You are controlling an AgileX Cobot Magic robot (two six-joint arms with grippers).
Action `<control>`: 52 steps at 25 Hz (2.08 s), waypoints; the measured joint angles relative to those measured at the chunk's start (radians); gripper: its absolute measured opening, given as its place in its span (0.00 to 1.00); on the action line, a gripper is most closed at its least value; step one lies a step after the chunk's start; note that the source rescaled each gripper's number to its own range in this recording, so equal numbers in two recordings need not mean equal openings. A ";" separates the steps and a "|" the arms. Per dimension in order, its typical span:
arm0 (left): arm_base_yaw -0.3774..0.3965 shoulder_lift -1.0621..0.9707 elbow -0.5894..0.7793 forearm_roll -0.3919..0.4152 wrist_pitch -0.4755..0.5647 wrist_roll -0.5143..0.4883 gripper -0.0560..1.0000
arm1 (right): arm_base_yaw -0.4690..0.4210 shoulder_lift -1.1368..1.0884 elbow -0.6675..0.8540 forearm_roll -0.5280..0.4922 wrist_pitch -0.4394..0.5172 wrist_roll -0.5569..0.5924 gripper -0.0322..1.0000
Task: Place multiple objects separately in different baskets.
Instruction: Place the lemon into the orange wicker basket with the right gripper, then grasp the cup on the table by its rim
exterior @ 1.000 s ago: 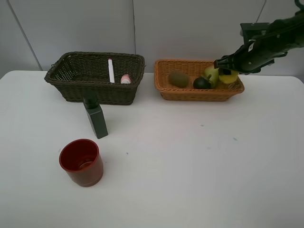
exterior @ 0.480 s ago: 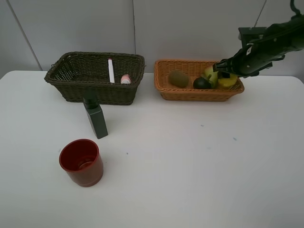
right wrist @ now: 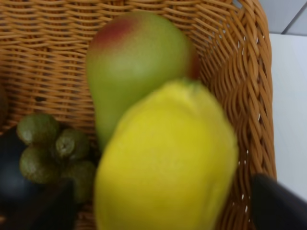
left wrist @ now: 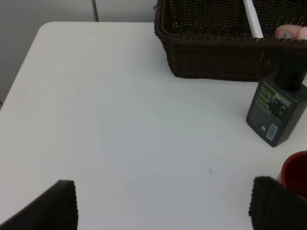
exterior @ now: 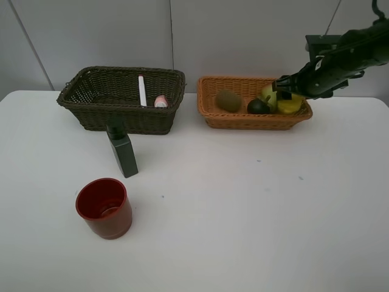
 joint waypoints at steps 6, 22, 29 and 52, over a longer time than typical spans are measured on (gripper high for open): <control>0.000 0.000 0.000 0.000 0.000 0.000 0.94 | 0.000 0.000 0.000 0.002 0.003 0.000 0.99; 0.000 0.000 0.000 0.000 0.000 0.000 0.94 | 0.008 -0.148 0.000 0.002 0.134 0.000 1.00; 0.000 0.000 0.000 0.000 0.000 0.000 0.94 | 0.039 -0.276 0.000 0.001 0.252 0.000 1.00; 0.000 0.000 0.000 0.000 0.000 0.000 0.94 | 0.059 -1.315 0.426 -0.057 0.576 -0.055 1.00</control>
